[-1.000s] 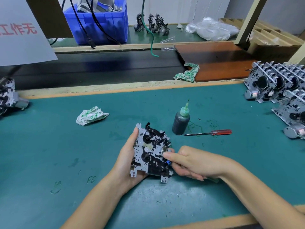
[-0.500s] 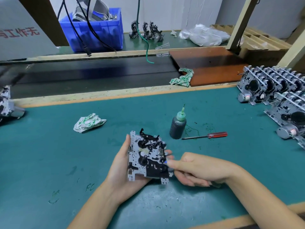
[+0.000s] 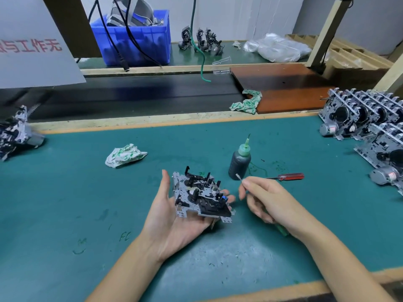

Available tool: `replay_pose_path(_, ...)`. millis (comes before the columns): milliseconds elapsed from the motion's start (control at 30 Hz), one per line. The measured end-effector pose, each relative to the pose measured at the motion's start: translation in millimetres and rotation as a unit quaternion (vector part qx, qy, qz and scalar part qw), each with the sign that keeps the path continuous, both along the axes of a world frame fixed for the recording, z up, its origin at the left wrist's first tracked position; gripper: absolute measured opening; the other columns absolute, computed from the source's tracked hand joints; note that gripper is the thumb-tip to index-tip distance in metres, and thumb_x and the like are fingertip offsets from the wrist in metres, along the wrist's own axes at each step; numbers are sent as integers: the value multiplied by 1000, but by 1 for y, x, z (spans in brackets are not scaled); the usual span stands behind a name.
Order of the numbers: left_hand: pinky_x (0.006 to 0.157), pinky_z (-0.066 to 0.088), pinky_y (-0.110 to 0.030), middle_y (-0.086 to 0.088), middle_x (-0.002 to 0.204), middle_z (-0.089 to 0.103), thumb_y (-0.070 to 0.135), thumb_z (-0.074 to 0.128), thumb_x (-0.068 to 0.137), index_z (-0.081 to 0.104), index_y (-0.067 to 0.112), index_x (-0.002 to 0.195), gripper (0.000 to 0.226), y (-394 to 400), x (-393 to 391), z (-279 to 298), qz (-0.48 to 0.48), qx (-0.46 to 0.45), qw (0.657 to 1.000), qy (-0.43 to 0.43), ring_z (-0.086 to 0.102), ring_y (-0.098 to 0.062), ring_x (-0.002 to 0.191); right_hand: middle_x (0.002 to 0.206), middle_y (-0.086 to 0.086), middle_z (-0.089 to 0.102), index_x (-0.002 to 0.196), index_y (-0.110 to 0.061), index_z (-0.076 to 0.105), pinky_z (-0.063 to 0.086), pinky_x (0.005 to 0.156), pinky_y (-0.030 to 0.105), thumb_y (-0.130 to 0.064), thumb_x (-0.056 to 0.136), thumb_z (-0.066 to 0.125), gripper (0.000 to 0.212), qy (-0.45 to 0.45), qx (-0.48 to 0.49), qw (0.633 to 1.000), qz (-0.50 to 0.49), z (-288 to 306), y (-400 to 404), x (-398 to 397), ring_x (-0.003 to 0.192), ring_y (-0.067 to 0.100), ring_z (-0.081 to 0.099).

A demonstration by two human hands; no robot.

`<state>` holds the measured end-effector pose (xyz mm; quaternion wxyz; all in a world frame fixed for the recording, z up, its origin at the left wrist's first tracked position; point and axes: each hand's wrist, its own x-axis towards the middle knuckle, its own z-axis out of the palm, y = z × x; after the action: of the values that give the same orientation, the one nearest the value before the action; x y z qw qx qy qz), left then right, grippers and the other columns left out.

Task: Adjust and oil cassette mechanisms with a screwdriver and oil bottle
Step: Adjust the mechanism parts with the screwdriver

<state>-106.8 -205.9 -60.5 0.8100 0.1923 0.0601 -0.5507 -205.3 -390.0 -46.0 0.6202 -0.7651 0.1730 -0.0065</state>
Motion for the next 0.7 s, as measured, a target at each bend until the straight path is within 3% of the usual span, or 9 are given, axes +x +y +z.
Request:
replay_pose_path(100, 107, 34, -58, -37, 135, 43, 74, 44, 76, 45, -10, 134, 102, 2, 1, -1, -30, -2, 999, -21, 46, -50, 124, 50, -5, 52, 73, -29, 59, 33, 49, 23, -38, 96, 44, 29, 6, -275, 961, -29, 1, -6, -6, 47, 8, 44)
replay_pose_path(167, 105, 35, -60, -32, 137, 45, 77, 39, 78, 54, -6, 129, 98, 4, 1, -1, -82, 3, 995, -59, 46, -47, 125, 71, -14, 58, 86, -35, 63, 34, 59, 25, -42, 91, 52, 14, -4, -492, 870, -27, 4, -7, -12, 73, 6, 52)
replay_pose_path(200, 105, 35, -59, -29, 137, 46, 76, 38, 79, 57, -2, 127, 93, 6, 2, 0, -110, 20, 990, -90, 48, -46, 123, 84, -15, 60, 98, -34, 65, 37, 65, 25, -42, 87, 59, 15, -32, -540, 841, -11, 4, -7, -14, 85, 9, 53)
replay_pose_path(267, 104, 38, -57, -26, 134, 52, 71, 44, 83, 62, 5, 124, 81, 8, 3, 2, -158, 68, 971, -165, 56, -43, 116, 104, -7, 59, 123, -26, 59, 40, 83, 26, -49, 79, 65, 50, -75, -567, 818, 61, 0, -8, -19, 100, 15, 52)
replay_pose_path(333, 96, 49, -46, -18, 123, 63, 67, 49, 81, 70, 11, 113, 68, 8, 6, 9, -206, 120, 948, -211, 63, -33, 108, 112, -4, 58, 131, -21, 54, 39, 92, 29, -61, 77, 58, 68, -103, -593, 790, 120, -3, -8, -24, 107, 16, 52)
replay_pose_path(467, 62, 55, -23, 1, 83, 75, 73, 51, 63, 79, 23, 81, 60, 0, 17, 24, -259, 237, 888, -297, 72, -14, 76, 97, -6, 65, 102, -16, 67, 43, 92, 28, -66, 80, 44, 59, -154, -611, 764, 141, -8, -7, -33, 96, 17, 61)
replay_pose_path(567, 54, 49, -18, 2, 59, 64, 84, 40, 57, 71, 18, 62, 73, 8, 19, 24, -261, 255, 847, -386, 60, -10, 53, 86, -6, 64, 85, -16, 67, 37, 87, 26, -67, 78, 47, 55, -166, -622, 757, 110, -11, -6, -39, 87, 18, 62)
replay_pose_path(667, 63, 53, -25, -5, 81, 74, 84, 39, 60, 72, 14, 90, 83, 15, 22, 24, -167, 318, 825, -437, 69, -19, 70, 81, -6, 59, 78, -15, 61, 37, 81, 26, -65, 81, 48, 52, -161, -600, 780, 76, -17, -3, -45, 79, 19, 58)
replay_pose_path(700, 61, 52, -27, -4, 78, 73, 88, 37, 59, 66, 16, 93, 85, 19, 18, 23, -116, 385, 774, -489, 69, -22, 67, 80, -5, 58, 77, -15, 59, 36, 79, 26, -64, 81, 49, 51, -161, -590, 788, 67, -18, -1, -45, 77, 19, 56)
